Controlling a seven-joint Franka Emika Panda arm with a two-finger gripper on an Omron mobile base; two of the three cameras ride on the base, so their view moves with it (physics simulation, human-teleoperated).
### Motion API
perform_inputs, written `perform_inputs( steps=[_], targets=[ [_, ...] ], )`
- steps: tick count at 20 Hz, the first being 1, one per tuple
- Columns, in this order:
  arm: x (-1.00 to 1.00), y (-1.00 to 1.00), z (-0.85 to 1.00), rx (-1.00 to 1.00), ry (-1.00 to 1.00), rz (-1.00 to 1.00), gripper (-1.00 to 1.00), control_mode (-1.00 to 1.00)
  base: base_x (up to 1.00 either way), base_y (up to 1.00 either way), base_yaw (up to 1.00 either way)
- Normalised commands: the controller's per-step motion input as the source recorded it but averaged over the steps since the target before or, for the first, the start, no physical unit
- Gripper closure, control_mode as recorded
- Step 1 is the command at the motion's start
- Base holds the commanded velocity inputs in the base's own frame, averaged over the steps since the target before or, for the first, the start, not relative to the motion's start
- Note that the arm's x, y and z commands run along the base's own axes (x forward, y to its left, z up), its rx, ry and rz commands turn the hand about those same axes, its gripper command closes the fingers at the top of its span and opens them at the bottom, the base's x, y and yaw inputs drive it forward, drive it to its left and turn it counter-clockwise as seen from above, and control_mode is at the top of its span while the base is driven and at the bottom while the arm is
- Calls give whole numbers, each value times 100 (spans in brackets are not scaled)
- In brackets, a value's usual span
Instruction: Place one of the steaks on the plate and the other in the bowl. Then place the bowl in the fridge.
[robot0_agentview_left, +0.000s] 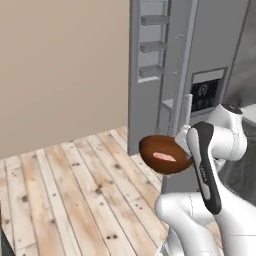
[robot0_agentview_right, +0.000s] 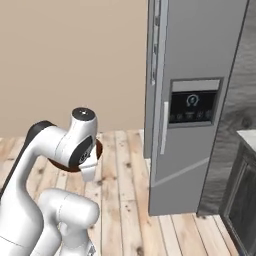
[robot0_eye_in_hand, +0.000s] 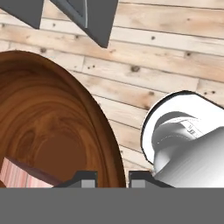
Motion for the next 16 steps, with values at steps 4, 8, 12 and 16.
perform_inputs(
  steps=[4,8,12,16],
  targets=[
    [0,0,0,0,0,0,100,100,66,92,-23],
    [0,0,0,0,0,0,100,100,85,85,-25],
    [0,0,0,0,0,0,100,100,82,69,-20],
    [0,0,0,0,0,0,100,100,76,56,-24]
  ],
)
